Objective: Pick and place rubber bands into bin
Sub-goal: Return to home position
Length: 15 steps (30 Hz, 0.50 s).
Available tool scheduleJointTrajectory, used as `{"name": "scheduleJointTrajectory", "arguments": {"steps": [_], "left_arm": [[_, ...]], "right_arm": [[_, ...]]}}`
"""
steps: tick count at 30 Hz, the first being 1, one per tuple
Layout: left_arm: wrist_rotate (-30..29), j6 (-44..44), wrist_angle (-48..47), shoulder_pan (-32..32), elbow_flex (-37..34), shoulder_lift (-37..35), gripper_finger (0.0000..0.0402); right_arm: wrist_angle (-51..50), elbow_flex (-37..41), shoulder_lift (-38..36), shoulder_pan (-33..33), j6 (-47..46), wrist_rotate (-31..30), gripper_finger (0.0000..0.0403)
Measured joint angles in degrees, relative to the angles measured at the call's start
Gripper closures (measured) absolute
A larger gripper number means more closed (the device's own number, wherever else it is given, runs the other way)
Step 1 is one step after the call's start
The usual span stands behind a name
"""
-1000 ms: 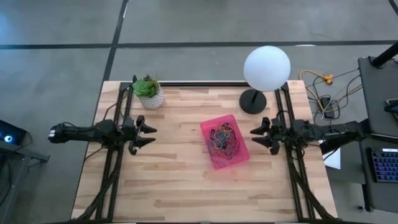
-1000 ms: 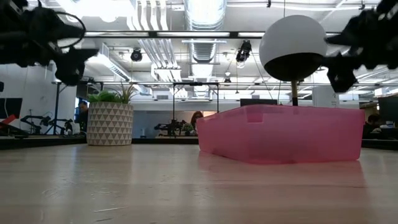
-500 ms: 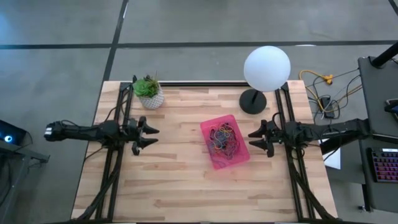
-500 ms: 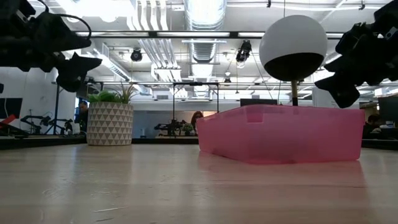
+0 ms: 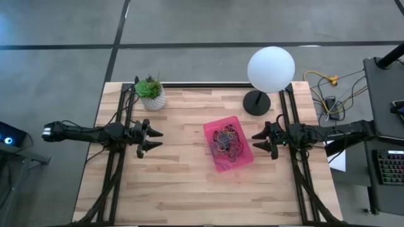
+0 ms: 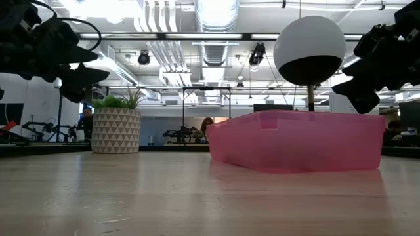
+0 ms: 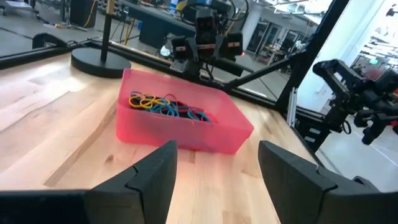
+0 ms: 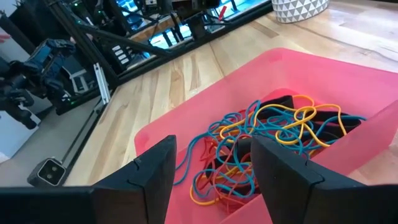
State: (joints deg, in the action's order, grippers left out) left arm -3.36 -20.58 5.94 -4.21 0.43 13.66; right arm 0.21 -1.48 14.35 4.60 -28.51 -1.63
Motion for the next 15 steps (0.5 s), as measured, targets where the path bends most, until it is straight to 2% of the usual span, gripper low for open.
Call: {"name": "scheduleJointTrajectory", "arguments": {"steps": [11,15], "left_arm": [[0.02,0.00,0.00,0.00,-0.04,1.56,0.0192],[0.03,0.00,0.00,0.00,-0.02,2.11,0.0192]], "right_arm": [[0.02,0.00,0.00,0.00,0.00,0.01,0.0209],[0.08,-0.01,-2.21,-0.02,0.00,0.02,0.0209]]}}
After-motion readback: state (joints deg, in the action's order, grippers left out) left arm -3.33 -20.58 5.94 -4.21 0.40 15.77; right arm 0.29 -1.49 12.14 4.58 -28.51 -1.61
